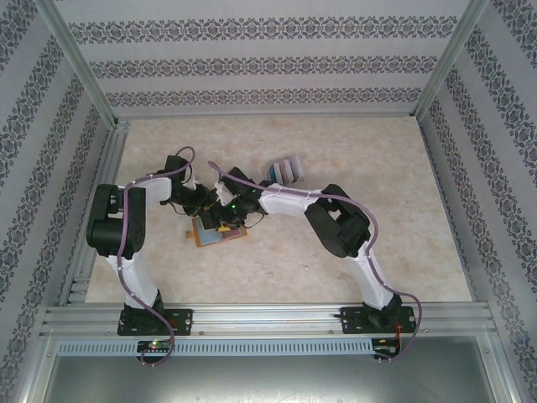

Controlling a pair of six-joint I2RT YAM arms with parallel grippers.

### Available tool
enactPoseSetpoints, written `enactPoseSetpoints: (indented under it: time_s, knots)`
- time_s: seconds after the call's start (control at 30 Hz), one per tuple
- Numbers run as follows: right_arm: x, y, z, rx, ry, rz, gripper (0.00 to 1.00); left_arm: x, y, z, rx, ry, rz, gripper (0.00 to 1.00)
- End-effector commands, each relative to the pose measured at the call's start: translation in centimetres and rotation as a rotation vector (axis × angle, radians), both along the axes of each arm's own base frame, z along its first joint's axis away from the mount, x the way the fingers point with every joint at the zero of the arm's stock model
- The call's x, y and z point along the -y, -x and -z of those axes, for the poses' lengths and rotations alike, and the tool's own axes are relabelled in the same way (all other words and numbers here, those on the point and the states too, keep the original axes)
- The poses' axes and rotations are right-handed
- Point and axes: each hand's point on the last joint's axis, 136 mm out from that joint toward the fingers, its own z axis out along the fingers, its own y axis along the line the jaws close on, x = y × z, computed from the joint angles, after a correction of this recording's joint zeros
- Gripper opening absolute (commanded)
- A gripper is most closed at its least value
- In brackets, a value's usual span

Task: Put the credit cards into the card holder
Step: Flip over the card slot in the card holder.

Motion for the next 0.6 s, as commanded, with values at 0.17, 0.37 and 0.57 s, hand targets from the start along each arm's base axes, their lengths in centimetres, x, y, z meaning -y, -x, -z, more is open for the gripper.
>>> enactPoseSetpoints:
  time_s: [0.17, 0.37, 0.57]
  knots:
    - [-1.1, 1.9, 0.3, -0.009, 0.002, -0.062, 0.55, -0.2, -1.6, -3.0, 0.05, -0.014, 0.009, 0.34]
    - [-2.4, 2.6, -0.5, 0.005, -0.008, -0.098, 0.55, -1.3, -2.2, -4.1, 0.073, -0.02, -0.011, 0.35]
    - [-3.3, 3.0, -0.2, -0.009, -0.011, -0.121, 0.55, -2.9, -2.4, -4.7, 0.09, -0.02, -0.046, 0.35]
